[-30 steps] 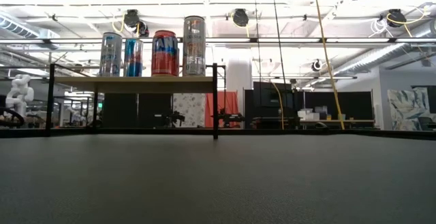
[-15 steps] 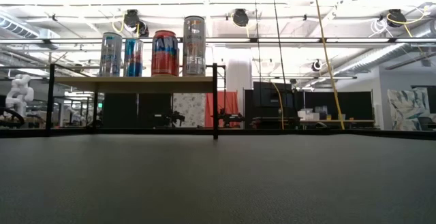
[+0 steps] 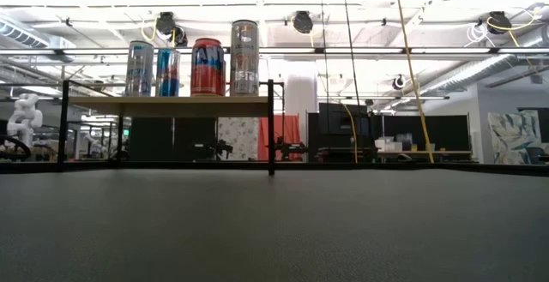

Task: Place canned beverage on shelf
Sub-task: Put the white-blue soda can aligned with the other white-blue soda can on the shelf

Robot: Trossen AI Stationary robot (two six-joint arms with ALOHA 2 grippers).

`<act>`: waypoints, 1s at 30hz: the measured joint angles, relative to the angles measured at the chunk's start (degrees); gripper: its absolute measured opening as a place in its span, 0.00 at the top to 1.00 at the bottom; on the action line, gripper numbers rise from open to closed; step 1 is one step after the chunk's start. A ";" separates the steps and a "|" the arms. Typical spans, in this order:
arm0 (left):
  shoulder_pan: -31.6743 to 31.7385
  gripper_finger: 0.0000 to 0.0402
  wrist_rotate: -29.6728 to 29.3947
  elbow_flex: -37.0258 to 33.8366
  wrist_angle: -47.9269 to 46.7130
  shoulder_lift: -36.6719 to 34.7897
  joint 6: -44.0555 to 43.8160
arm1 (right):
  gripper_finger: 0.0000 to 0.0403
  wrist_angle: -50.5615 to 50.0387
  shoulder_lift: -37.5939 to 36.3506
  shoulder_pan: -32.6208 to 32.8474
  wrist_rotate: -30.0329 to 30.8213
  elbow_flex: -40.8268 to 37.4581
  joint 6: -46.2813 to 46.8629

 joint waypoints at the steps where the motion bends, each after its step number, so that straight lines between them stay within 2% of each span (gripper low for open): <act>1: 0.00 1.00 0.00 0.00 0.00 -0.02 0.00 | 0.45 -0.58 -0.13 -0.61 0.65 0.61 -1.55; 8: 0.00 1.00 -0.11 0.00 0.04 -0.02 8.15 | 0.45 -0.69 -3.23 -6.11 10.57 4.46 -14.73; 14: 0.00 1.00 -0.08 0.00 0.02 0.00 11.54 | 0.45 -0.76 -5.95 -10.85 14.81 6.45 -23.75; 20: -0.02 1.00 4.52 0.00 0.04 0.00 25.49 | 0.45 0.33 -7.13 -14.74 16.43 6.89 -31.12; 30: -0.02 1.00 4.59 0.00 0.02 0.00 25.51 | 0.44 1.61 -7.08 -18.01 16.20 6.89 -37.12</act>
